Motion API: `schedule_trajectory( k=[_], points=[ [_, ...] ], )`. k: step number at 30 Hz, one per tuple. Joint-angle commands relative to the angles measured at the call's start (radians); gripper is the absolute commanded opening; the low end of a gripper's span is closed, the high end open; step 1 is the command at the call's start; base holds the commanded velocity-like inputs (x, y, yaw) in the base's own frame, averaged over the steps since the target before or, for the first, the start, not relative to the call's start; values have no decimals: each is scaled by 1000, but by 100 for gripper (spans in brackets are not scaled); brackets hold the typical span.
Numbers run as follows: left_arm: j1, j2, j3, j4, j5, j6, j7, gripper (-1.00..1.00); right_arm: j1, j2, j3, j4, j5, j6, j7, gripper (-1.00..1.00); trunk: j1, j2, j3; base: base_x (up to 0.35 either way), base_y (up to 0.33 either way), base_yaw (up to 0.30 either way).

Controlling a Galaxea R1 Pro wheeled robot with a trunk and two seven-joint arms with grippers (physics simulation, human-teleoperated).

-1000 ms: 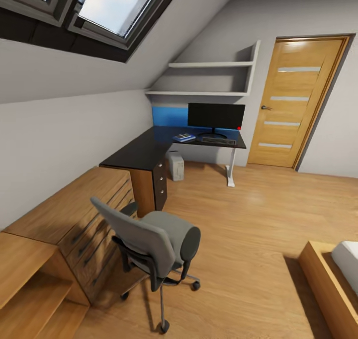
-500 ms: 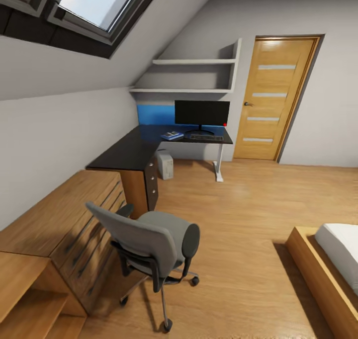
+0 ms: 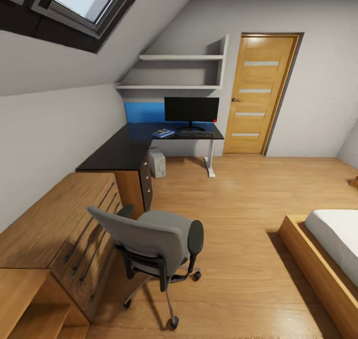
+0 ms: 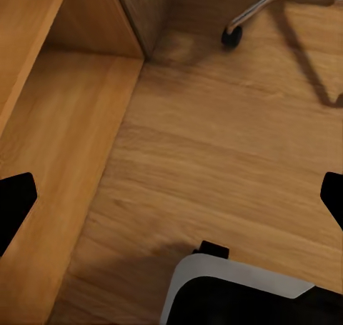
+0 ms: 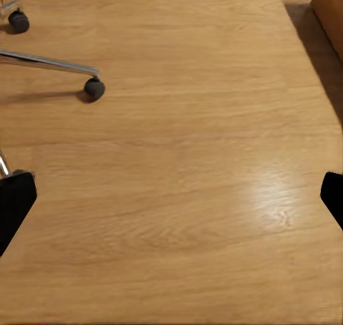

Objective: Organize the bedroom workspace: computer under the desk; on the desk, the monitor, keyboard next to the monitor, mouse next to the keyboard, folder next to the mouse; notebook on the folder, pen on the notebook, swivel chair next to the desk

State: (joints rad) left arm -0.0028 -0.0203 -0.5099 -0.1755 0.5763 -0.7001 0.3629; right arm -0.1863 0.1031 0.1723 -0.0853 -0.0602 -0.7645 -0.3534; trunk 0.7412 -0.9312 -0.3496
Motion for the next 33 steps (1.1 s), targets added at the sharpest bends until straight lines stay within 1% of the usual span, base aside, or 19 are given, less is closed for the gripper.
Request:
schedule_trajectory(
  k=[1, 11, 17, 24, 33],
  points=[
    [0, 0, -9, -1, 2, -1, 9, 100, -1, 0, 9, 1, -4, -3, -4, 100, 0, -1, -2, 0, 330, -149],
    [0, 0, -8, -1, 2, 2, 8, 100, -1, -1, 17, 3, 5, -8, -1, 100, 0, -1, -10, 0, 321, -44],
    [0, 1, -7, -1, 3, 5, 9, 100, -1, -4, 17, 4, 5, -10, 0, 100, 0, -1, -11, 0, 125, -2],
    [0, 2, -6, -1, 4, 5, 9, 100, -1, -19, 16, 5, 4, -9, 1, 100, 0, -1, -11, 0, 209, 0],
    [0, 2, -6, -1, 4, 5, 9, 100, -1, -20, 17, 6, 3, -9, 3, 100, 0, -1, -11, 0, 36, 0]
  ],
)
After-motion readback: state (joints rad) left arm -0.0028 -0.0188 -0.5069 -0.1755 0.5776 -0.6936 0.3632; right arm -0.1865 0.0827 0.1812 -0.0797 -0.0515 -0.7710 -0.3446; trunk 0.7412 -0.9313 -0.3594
